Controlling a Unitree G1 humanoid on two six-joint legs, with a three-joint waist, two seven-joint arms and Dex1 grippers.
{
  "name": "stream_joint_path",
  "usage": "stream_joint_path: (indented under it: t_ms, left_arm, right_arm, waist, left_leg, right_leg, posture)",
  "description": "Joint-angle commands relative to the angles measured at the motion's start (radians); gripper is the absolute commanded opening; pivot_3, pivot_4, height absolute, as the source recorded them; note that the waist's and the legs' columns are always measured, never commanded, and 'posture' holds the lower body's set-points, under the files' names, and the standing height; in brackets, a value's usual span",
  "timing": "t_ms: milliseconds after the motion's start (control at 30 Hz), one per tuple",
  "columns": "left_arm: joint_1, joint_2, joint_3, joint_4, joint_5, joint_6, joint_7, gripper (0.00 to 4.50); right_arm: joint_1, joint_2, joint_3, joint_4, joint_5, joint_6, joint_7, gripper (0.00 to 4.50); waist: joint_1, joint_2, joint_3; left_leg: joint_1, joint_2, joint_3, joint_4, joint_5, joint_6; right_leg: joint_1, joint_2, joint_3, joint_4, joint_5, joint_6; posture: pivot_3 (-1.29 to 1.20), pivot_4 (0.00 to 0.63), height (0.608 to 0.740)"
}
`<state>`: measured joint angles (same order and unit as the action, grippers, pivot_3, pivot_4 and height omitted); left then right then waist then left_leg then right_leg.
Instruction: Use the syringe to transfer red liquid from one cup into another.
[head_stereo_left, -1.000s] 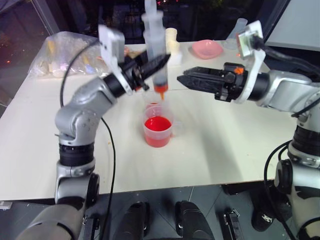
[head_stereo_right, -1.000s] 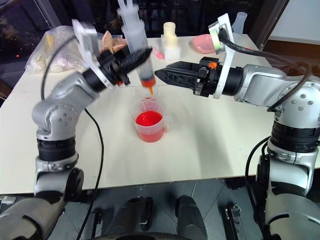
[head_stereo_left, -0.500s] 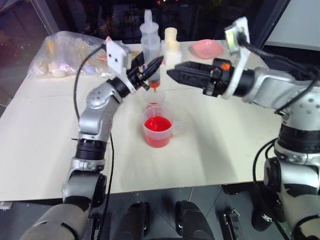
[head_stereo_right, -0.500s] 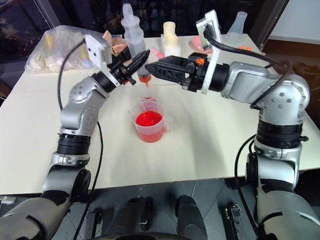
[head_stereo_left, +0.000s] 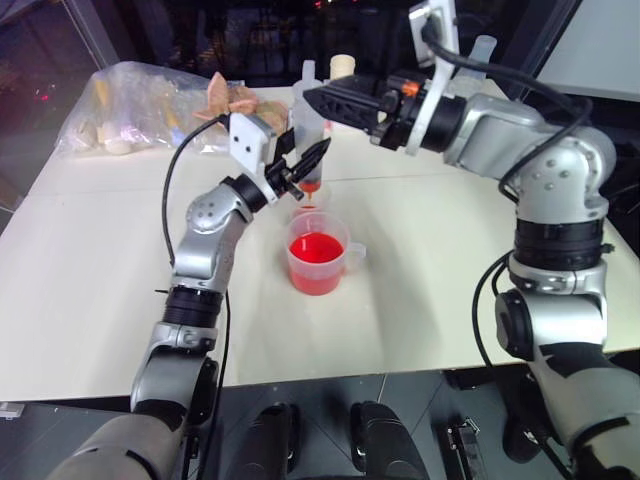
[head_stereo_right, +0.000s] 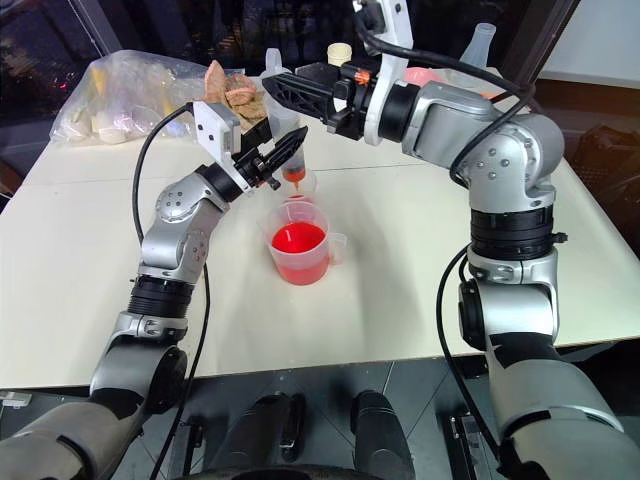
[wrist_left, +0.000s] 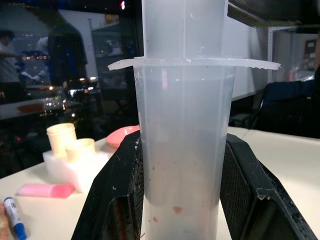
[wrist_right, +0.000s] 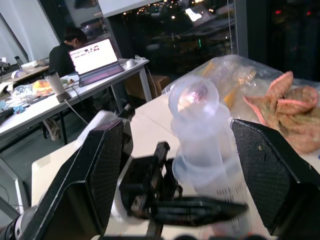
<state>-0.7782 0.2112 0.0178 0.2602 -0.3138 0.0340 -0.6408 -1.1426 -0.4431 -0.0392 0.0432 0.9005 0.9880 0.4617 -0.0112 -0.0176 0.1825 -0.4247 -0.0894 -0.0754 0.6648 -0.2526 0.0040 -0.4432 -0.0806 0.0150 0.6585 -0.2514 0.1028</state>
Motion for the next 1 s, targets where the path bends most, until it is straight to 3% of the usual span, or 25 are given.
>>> stream_joint_path:
  t_ms: [33, 367, 467, 567, 700, 1000]
  left_arm:
    - [-0.002, -0.003, 0.006, -0.031, 0.000, -0.019, 0.000, 1.49]
    - [0.002, -0.008, 0.003, -0.039, -0.002, -0.006, -0.001, 1.49]
    - [0.006, -0.008, 0.000, -0.042, -0.001, -0.003, -0.003, 1.49]
    - [0.011, -0.009, -0.001, -0.046, 0.001, -0.001, -0.003, 1.49]
    - [0.015, -0.012, 0.001, -0.052, 0.004, 0.004, -0.004, 1.49]
    - [0.018, -0.017, 0.001, -0.064, -0.001, 0.017, -0.006, 1.49]
  right_arm:
    - [-0.047, 0.021, -0.007, 0.009, -0.041, -0.033, 0.030, 3.52]
    - [-0.069, 0.107, -0.005, 0.036, -0.102, -0.033, 0.056, 3.52]
    - [-0.080, 0.132, 0.003, 0.056, -0.128, -0.041, 0.065, 2.67]
    - [-0.086, 0.144, 0.007, 0.071, -0.152, -0.047, 0.082, 1.23]
    - [-0.089, 0.149, 0.006, 0.088, -0.177, -0.053, 0.104, 0.04]
    - [-0.082, 0.157, 0.011, 0.096, -0.225, -0.058, 0.132, 0.04]
  waist:
    - [0.000, 0.000, 0.000]
    - [-0.002, 0.000, 0.000]
    - [-0.002, 0.000, 0.000]
    - [-0.003, 0.000, 0.000]
    - [-0.003, 0.000, 0.000]
    - [-0.003, 0.000, 0.000]
  left_leg:
    - [0.000, 0.000, 0.000, 0.000, 0.000, 0.000]
    - [0.000, 0.000, 0.000, 0.000, 0.000, 0.000]
    - [0.000, 0.000, 0.000, 0.000, 0.000, 0.000]
    - [0.000, 0.000, 0.000, 0.000, 0.001, -0.001]
    - [0.000, 0.000, 0.000, 0.000, 0.001, -0.001]
    - [0.000, 0.000, 0.000, 0.000, 0.001, -0.001]
  right_leg:
    - [0.000, 0.000, 0.000, 0.000, 0.000, 0.000]
    - [0.000, 0.000, 0.000, 0.001, 0.000, 0.000]
    - [0.000, 0.000, 0.000, 0.001, 0.000, 0.000]
    - [0.000, 0.000, 0.000, 0.001, 0.000, 0.000]
    - [-0.001, 0.000, 0.000, 0.002, 0.000, 0.000]
    - [-0.001, 0.000, 0.000, 0.002, 0.000, 0.000]
  posture:
    - [0.00, 0.150, 0.740]
    - [0.00, 0.150, 0.740]
    - [0.00, 0.150, 0.740]
    - [0.00, 0.150, 0.740]
    - [0.00, 0.150, 0.740]
    - [0.00, 0.150, 0.740]
